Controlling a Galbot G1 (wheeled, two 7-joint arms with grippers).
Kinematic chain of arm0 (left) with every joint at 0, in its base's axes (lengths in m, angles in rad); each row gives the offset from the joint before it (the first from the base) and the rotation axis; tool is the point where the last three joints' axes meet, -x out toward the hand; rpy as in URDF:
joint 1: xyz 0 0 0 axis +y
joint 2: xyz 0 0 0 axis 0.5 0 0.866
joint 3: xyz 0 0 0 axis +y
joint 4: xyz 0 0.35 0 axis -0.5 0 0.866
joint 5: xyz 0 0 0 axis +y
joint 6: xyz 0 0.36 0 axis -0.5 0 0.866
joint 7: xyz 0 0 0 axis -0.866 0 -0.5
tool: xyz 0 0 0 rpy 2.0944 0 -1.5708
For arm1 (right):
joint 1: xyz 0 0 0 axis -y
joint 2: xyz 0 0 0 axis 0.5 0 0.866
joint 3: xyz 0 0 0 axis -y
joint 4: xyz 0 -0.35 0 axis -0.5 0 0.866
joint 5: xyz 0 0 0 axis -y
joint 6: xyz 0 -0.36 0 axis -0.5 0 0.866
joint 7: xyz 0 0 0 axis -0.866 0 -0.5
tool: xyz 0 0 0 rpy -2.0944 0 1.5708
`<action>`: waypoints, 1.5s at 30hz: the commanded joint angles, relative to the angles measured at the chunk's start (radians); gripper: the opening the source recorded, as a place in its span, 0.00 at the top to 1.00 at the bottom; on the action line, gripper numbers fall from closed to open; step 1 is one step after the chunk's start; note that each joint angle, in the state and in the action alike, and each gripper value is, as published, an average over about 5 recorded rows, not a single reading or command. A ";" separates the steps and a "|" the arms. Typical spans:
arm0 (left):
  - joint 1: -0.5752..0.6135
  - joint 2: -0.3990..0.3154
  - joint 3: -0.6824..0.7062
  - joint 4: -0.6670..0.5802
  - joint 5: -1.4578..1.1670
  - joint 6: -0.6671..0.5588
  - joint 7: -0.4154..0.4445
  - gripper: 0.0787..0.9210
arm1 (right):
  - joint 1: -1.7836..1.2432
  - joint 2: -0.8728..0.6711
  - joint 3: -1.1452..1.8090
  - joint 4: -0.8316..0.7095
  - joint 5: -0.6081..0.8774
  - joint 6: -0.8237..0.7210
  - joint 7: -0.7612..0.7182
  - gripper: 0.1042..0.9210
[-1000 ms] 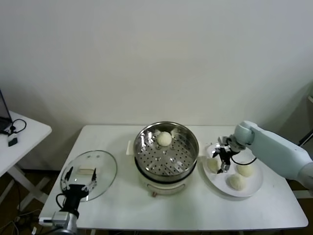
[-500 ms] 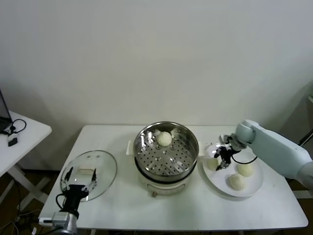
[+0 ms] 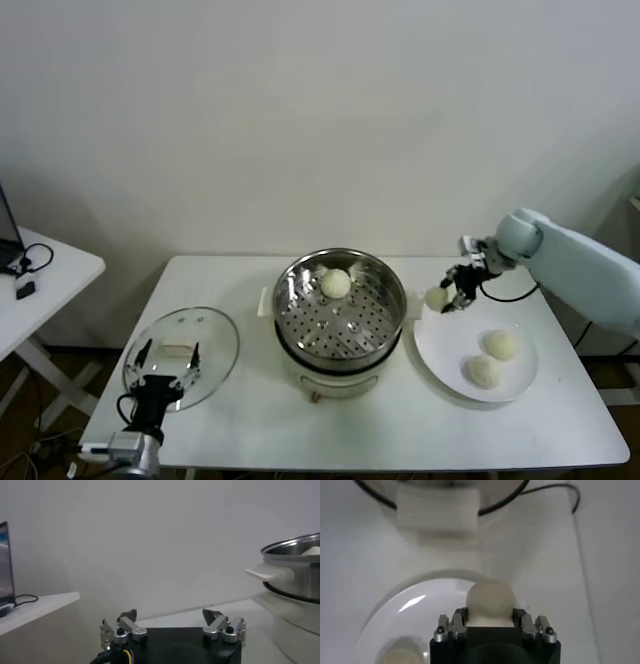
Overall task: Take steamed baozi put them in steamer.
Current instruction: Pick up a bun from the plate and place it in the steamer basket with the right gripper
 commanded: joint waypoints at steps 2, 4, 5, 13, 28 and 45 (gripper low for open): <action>-0.010 -0.008 0.018 0.006 0.006 -0.007 0.003 0.12 | 0.383 0.032 -0.296 0.175 0.401 -0.085 0.043 0.40; -0.014 -0.010 0.024 0.006 0.006 -0.009 0.004 0.12 | 0.400 0.056 -0.317 0.230 0.461 -0.113 0.070 0.40; -0.015 -0.011 0.027 0.003 0.007 -0.008 0.005 0.12 | 0.405 0.072 -0.328 0.252 0.480 -0.122 0.080 0.40; -0.015 -0.018 0.040 -0.022 0.006 -0.008 0.009 0.12 | 0.380 0.240 -0.371 0.302 0.550 -0.165 0.144 0.40; 0.008 -0.012 0.022 -0.036 -0.005 -0.022 0.012 0.12 | 0.244 0.492 -0.375 0.116 0.524 -0.166 0.156 0.41; 0.018 -0.002 0.005 -0.027 -0.023 -0.030 0.014 0.12 | 0.203 0.505 -0.390 0.094 0.470 -0.155 0.149 0.41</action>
